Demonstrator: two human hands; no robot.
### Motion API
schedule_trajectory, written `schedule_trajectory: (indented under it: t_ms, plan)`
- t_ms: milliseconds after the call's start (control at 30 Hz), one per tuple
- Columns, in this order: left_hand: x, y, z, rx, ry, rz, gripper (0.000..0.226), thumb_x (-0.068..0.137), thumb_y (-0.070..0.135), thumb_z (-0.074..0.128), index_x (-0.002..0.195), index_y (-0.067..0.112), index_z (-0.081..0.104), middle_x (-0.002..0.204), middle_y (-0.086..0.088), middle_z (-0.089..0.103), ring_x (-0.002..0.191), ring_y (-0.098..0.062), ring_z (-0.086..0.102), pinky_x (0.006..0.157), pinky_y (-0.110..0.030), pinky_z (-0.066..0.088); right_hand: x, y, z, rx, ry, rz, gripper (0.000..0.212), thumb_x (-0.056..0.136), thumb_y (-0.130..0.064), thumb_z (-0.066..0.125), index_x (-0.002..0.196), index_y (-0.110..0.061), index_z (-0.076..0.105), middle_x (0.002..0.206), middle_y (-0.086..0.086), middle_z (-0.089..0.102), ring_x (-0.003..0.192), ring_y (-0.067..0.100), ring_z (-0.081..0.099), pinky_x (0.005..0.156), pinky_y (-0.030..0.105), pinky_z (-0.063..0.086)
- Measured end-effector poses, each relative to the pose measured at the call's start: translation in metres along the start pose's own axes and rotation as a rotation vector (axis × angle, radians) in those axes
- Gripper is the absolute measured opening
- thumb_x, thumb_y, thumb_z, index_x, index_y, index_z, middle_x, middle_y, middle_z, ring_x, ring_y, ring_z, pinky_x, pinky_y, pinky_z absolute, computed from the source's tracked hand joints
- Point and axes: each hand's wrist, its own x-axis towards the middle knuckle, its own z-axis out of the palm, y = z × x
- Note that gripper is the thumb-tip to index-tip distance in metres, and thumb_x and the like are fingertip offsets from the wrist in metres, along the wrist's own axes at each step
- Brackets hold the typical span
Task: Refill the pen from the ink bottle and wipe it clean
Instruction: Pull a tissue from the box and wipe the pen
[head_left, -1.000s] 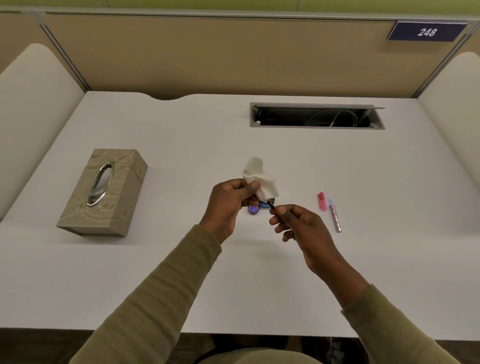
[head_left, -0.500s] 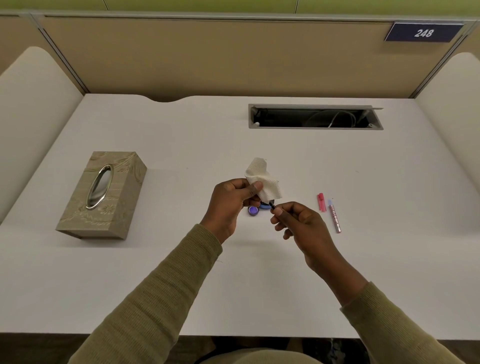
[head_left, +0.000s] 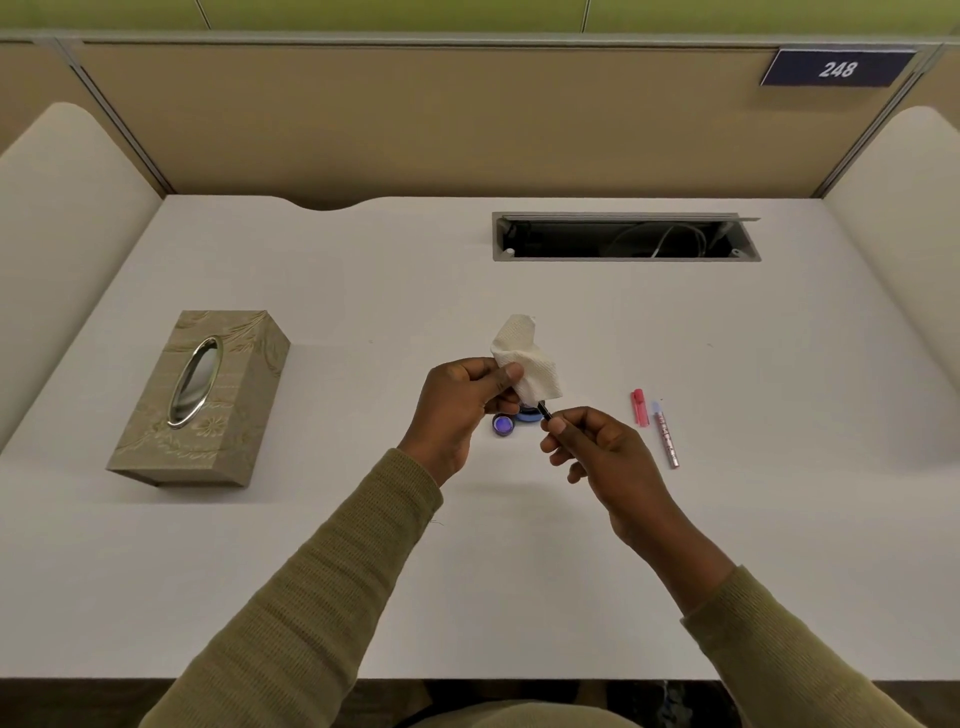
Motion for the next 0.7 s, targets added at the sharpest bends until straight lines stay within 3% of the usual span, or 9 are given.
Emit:
schedule_trajectory:
  t_ms: [367,467,700]
  plan:
    - [0.012,0.022,-0.006,-0.213,0.185,0.026,0.010,0.094,0.010,0.063,0.088,0.008,0.071,0.083,-0.010,0.069,0.066,-0.017,0.063,0.063,-0.028,0.056,-0.004,0.010,-0.012,0.137,-0.016,0.056,0.017,0.099,-0.023,0.059,0.099,-0.014,0.074,0.084,0.003,0.074,0.076,0.014,0.063,0.064,0.030,0.045]
    - [0.016,0.020,-0.010,-0.126,0.237,0.039,0.009,0.095,0.013,0.062,0.092,0.010,0.070,0.089,-0.011,0.072,0.070,-0.018,0.068,0.061,-0.030,0.055,-0.005,0.012,-0.016,0.182,-0.010,0.063,0.018,0.099,-0.024,0.058,0.100,-0.015,0.074,0.085,0.004,0.073,0.077,0.014,0.063,0.064,0.028,0.046]
    - [0.008,-0.003,0.007,0.191,0.244,0.150,0.022,0.095,0.008,0.056,0.097,0.027,0.068,0.077,-0.008,0.063,0.055,-0.013,0.058,0.050,-0.027,0.047,-0.005,0.015,-0.024,0.288,-0.013,0.088,0.020,0.100,-0.024,0.057,0.102,-0.014,0.073,0.085,0.002,0.072,0.075,0.013,0.062,0.064,0.027,0.046]
